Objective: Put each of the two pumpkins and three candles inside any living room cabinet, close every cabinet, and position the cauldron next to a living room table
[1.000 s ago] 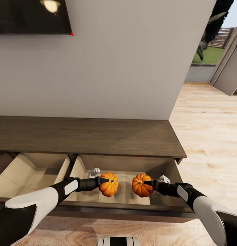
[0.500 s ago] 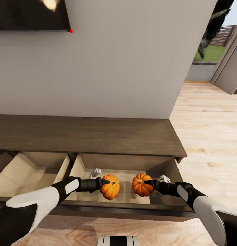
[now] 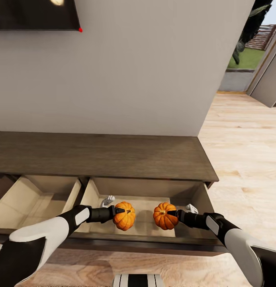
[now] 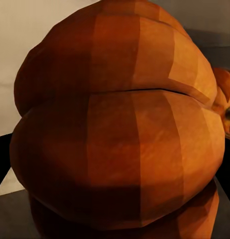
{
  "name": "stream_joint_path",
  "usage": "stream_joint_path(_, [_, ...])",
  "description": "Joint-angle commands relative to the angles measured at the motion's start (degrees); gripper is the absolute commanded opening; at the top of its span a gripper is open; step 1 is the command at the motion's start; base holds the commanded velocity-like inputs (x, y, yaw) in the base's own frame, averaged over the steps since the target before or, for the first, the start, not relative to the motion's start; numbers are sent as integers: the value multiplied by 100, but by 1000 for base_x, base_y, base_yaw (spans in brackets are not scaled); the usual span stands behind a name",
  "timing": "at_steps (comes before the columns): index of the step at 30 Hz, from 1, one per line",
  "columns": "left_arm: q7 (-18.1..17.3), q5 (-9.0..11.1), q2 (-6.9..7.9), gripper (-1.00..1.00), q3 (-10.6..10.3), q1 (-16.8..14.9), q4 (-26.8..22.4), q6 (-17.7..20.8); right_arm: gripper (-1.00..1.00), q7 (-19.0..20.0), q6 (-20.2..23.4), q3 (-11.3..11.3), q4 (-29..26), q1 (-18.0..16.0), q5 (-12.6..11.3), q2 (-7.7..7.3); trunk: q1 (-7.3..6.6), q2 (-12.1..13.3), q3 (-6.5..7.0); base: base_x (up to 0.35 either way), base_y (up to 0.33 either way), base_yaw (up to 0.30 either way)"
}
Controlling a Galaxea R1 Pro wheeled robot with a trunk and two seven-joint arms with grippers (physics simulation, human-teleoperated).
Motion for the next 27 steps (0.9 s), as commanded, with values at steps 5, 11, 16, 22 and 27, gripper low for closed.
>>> stream_joint_path(5, [0,3,-38,-100,7,1,7,-4,-100,-1,10,-5,1,0,-6,2,0,0,-45,0,0,0])
stream_joint_path(11, [4,3,-170,-100,6,7,12,-5,-100,-1,27,-5,-5,0,-6,-5,0,0,-100,0,0,0])
stream_joint_path(16, [4,3,-174,-100,6,4,12,-5,-100,-1,28,-5,-4,0,-6,1,0,0,-145,0,0,0])
stream_joint_path(22, [4,3,-169,-100,6,2,12,-6,-100,-1,28,-5,-4,0,-6,-1,0,0,-199,0,0,0])
stream_joint_path(27, [4,3,-166,-100,6,1,12,-5,-100,-1,28,-5,-6,0,-6,-8,0,0,-244,0,0,0])
